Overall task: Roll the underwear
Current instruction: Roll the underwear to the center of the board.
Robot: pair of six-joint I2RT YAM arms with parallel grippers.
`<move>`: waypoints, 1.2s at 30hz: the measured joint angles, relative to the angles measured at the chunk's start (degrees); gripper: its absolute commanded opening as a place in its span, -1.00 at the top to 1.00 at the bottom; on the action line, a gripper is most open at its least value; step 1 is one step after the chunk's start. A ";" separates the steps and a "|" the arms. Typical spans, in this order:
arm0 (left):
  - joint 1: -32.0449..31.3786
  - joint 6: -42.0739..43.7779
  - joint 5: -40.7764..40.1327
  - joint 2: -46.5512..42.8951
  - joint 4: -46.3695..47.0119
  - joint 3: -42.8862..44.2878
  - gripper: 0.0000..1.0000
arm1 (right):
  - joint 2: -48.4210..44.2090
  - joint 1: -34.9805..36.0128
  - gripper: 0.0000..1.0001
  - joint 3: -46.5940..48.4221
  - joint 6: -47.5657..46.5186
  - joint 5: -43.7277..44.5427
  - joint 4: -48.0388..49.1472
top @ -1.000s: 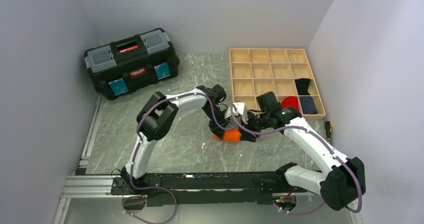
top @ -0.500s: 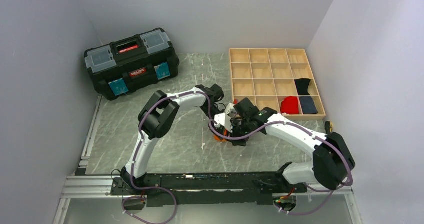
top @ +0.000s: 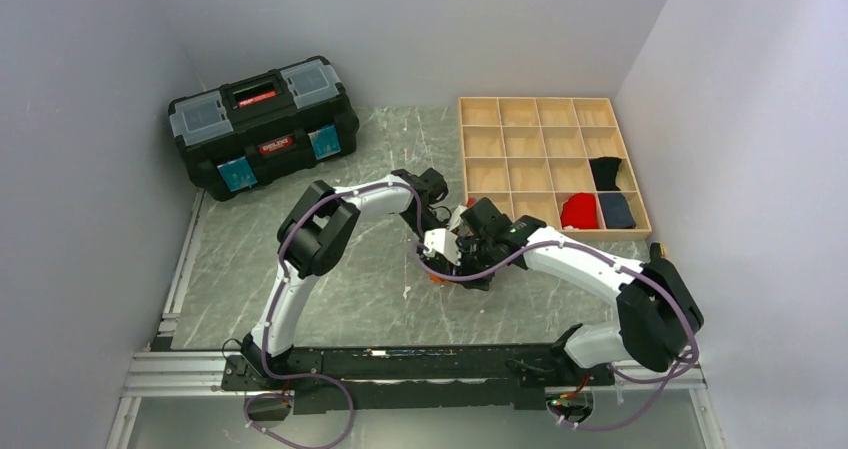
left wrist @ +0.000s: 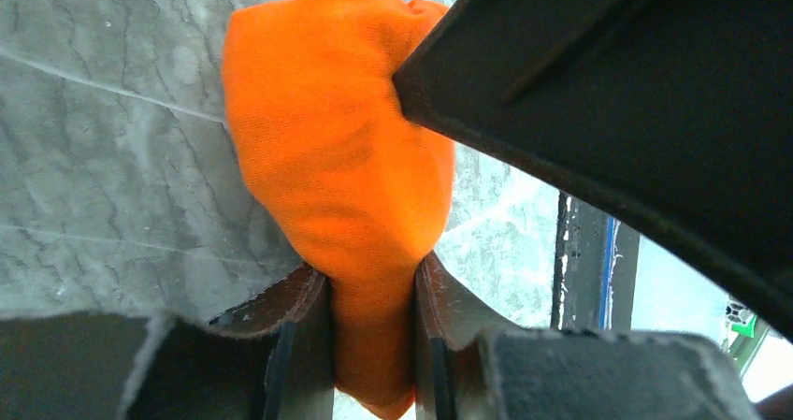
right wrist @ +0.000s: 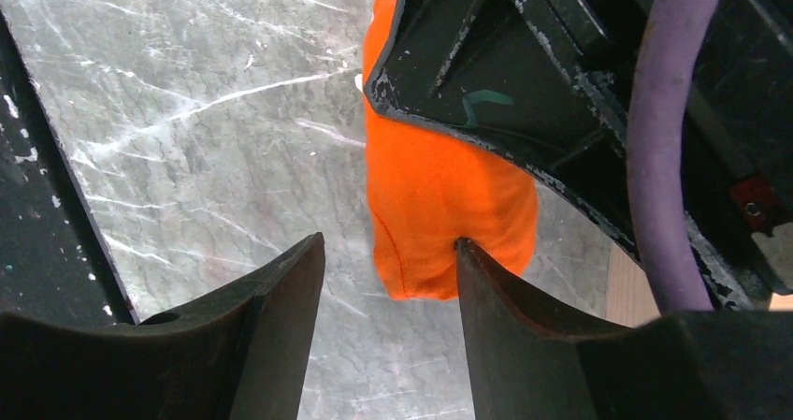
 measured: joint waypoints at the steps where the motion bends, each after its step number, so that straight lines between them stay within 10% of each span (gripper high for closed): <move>1: 0.04 -0.09 0.04 0.02 -0.02 0.02 1.00 | 0.02 0.11 -0.15 0.00 0.00 0.37 0.20; 36: 0.90 -1.70 1.49 0.96 -1.62 0.39 1.00 | 4.28 2.95 -0.23 -0.11 -2.58 1.73 6.47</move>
